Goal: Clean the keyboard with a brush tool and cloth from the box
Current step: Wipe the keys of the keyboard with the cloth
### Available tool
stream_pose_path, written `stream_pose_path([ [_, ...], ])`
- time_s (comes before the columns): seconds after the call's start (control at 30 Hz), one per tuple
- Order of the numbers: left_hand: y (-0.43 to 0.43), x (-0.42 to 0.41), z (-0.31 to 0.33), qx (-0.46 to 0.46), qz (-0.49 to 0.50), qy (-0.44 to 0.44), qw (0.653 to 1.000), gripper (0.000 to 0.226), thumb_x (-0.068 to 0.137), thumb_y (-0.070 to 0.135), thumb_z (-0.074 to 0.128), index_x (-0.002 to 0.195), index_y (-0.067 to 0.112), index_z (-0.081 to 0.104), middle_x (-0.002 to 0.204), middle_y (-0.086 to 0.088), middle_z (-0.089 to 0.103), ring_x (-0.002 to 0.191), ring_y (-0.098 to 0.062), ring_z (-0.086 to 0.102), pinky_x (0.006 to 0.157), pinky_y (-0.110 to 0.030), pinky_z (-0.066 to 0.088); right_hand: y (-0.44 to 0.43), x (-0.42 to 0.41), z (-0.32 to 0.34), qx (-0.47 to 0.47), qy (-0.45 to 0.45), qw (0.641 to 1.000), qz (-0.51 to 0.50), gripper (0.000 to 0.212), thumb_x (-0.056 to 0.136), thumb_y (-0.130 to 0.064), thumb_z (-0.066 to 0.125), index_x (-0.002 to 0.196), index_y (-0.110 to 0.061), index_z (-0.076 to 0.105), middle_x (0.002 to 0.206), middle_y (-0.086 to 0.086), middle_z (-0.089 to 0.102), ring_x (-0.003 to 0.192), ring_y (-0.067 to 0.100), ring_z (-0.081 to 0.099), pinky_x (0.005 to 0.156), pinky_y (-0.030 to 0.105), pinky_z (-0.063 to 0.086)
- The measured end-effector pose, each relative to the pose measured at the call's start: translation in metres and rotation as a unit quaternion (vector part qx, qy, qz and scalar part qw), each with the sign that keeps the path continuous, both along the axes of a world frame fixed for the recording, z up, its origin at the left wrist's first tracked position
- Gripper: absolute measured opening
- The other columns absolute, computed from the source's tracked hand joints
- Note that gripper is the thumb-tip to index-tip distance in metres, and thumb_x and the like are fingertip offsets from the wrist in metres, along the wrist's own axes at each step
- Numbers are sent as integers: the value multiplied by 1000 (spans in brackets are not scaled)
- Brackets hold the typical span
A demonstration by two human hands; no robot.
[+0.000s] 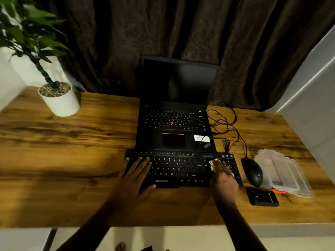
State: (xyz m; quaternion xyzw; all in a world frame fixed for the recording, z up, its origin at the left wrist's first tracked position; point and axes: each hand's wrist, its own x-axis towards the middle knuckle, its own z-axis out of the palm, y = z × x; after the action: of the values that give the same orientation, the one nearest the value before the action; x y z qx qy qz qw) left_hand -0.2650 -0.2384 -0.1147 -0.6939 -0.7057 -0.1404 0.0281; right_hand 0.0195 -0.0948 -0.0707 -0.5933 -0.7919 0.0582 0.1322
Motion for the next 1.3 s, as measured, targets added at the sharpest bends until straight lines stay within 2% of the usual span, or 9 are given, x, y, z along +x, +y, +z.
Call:
stream_pose_path([
  [0.3, -4, -8, -5, 7, -2, -22, 1000, 77, 97, 69, 31, 150, 14, 41, 158, -4, 35, 149, -23, 26, 116, -54, 24, -42, -111, -17, 48, 21, 992, 116, 44, 82, -10, 39, 116, -5, 67, 114, 17, 71, 104, 33, 69, 75, 42, 62],
  [0.53, -3, -12, -7, 44, -9, -22, 999, 77, 96, 71, 35, 147, 14, 47, 154, -3, 42, 146, -21, 32, 116, -51, 28, -42, -94, 1, 121, -33, 978, 165, 68, 47, 8, 79, 111, -14, 73, 112, 9, 73, 103, 29, 71, 85, 38, 56],
  [0.7, -2, -12, -10, 78, -10, -21, 997, 76, 95, 70, 39, 143, 13, 52, 151, -4, 47, 142, -22, 40, 115, -50, 29, -54, -109, -5, 42, 20, 998, 42, 57, 72, 0, 77, 125, -14, 62, 121, 16, 68, 112, 37, 65, 89, 49, 56],
  [0.77, 0, -13, -13, 86, -19, -14, 996, 74, 95, 68, 39, 141, 11, 53, 150, -5, 48, 142, -23, 41, 114, -50, 29, -68, -136, -6, 39, 42, 995, 85, 46, 77, -7, 66, 122, -17, 60, 112, 16, 70, 100, 36, 69, 79, 45, 59],
  [0.87, -1, -15, -16, 92, -28, -13, 995, 75, 96, 66, 36, 140, 9, 54, 151, -7, 47, 142, -25, 40, 112, -51, 29, -75, -153, -11, 63, 2, 981, 182, 47, 79, -21, 57, 124, -15, 65, 125, 10, 67, 115, 28, 65, 97, 39, 48],
  [0.93, -2, -14, -16, 103, -19, -28, 994, 76, 95, 67, 38, 141, 8, 53, 150, -8, 48, 142, -25, 40, 112, -51, 30, -68, -139, -17, 56, -21, 974, 219, 61, 70, -12, 76, 130, -15, 62, 133, 7, 63, 124, 26, 59, 105, 38, 39],
  [1.03, -2, -12, -16, 127, -6, -39, 991, 78, 93, 69, 43, 139, 7, 55, 148, -7, 51, 140, -23, 43, 113, -50, 31, -58, -109, -17, 45, -26, 985, 164, 63, 72, 0, 70, 131, -20, 61, 137, 3, 60, 130, 25, 54, 107, 41, 45],
  [1.2, -2, -13, -16, 132, -7, -34, 991, 77, 93, 68, 47, 139, 7, 55, 148, -8, 50, 141, -23, 42, 113, -50, 34, -68, -134, -19, 44, 53, 996, 50, 58, 68, 9, 74, 121, -11, 66, 128, 13, 65, 122, 34, 59, 91, 54, 55],
  [1.3, -1, -16, -18, 112, -23, -30, 993, 75, 97, 66, 37, 140, 7, 53, 151, -9, 46, 144, -24, 36, 116, -48, 26, -77, -160, -18, 5, 48, 992, 118, 53, 82, 2, 59, 133, -12, 59, 142, 10, 54, 135, 29, 47, 112, 45, 39],
])
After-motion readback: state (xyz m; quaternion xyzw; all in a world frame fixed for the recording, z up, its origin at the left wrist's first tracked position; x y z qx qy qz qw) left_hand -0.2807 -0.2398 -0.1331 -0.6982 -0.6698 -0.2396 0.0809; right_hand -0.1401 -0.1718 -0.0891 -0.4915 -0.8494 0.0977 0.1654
